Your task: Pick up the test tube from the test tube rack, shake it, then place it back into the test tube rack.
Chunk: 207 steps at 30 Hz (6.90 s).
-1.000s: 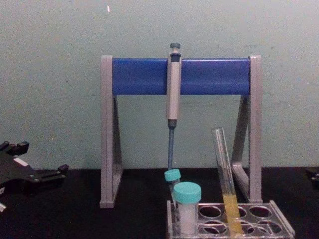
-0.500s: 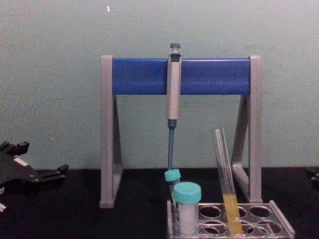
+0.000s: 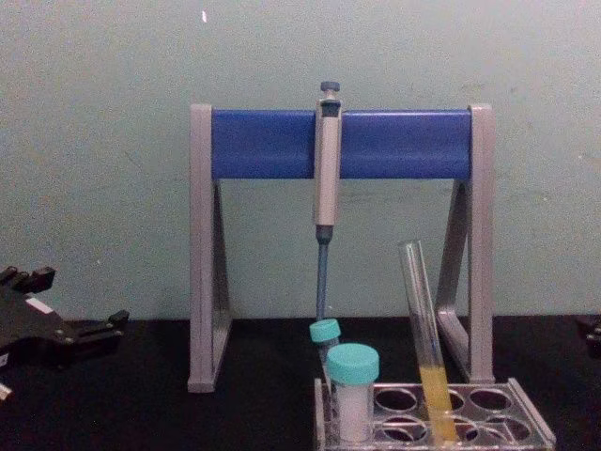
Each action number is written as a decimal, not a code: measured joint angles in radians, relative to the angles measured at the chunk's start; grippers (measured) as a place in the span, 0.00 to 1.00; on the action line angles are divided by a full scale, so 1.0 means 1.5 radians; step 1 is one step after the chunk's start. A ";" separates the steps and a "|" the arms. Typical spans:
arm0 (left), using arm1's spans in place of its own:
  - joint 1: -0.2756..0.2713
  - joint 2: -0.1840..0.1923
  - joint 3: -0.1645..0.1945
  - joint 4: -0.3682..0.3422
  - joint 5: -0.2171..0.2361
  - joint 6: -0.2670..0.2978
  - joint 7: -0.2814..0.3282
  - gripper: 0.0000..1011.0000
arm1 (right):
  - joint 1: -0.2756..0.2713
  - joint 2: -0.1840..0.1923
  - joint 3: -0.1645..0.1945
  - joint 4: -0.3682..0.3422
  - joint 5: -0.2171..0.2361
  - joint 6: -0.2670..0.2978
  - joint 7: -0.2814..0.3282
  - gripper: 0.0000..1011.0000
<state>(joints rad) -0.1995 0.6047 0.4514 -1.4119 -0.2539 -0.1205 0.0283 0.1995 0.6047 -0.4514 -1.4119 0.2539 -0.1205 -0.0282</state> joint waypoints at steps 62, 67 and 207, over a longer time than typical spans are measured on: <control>0.000 0.000 0.000 0.000 0.000 0.000 0.000 0.99 | 0.037 -0.051 0.017 -0.031 0.154 0.024 0.370 0.99; 0.000 0.000 0.000 0.000 0.000 0.000 0.000 0.99 | 0.052 -0.066 0.017 -0.015 0.156 0.043 0.382 0.99; 0.000 0.000 0.000 0.000 0.000 0.000 0.000 0.99 | 0.095 -0.074 0.046 -0.030 0.257 0.059 0.413 0.23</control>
<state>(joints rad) -0.1995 0.6047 0.4514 -1.4120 -0.2539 -0.1206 0.0283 0.3422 0.4944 -0.3825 -1.4563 0.6392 -0.0327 0.5913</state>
